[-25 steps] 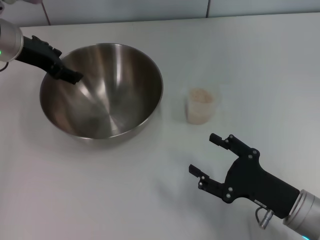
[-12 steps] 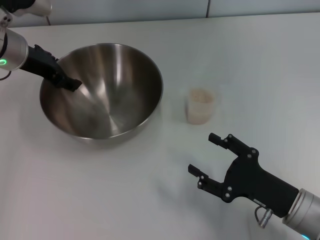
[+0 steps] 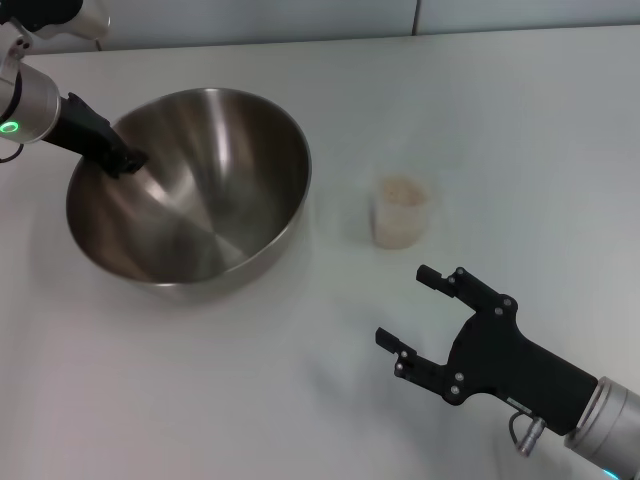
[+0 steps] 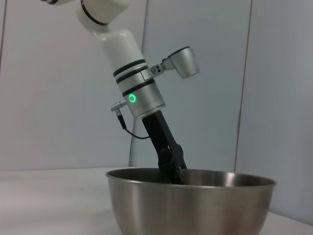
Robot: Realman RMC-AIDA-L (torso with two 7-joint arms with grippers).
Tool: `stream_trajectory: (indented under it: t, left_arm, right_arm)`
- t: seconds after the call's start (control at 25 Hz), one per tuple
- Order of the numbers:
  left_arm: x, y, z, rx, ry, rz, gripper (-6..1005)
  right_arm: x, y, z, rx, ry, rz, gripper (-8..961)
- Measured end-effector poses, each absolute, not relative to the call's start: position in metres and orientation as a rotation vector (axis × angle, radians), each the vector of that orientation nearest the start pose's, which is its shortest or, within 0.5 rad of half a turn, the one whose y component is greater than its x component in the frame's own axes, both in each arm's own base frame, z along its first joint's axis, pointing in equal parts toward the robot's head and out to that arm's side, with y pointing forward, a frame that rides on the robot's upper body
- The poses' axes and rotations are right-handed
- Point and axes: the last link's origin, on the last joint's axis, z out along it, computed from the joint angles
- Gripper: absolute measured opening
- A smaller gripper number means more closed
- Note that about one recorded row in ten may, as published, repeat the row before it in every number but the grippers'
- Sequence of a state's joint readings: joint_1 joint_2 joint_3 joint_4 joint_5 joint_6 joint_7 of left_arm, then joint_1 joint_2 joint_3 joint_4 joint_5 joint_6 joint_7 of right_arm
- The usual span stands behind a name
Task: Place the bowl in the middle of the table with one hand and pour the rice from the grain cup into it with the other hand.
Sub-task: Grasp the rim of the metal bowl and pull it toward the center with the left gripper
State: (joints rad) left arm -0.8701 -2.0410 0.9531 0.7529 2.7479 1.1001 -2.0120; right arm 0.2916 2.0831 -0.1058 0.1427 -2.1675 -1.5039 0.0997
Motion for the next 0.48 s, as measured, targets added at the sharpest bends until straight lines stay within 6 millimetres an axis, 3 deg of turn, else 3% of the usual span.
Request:
stream_trajectory:
  t: [0.36, 0.48]
  left_arm:
    - [-0.2267, 0.444, 0.0135, -2.516, -0.576, 0.438, 203]
    - [-0.2241, 0.4442, 0.0139, -2.527, -0.575, 0.44, 202]
  right_arm:
    - [0.2971, 0.2004, -0.0933, -2.297, 0.185, 0.864, 782]
    - [0.2966, 0.2007, -0.0937, -2.298, 0.185, 0.864, 782]
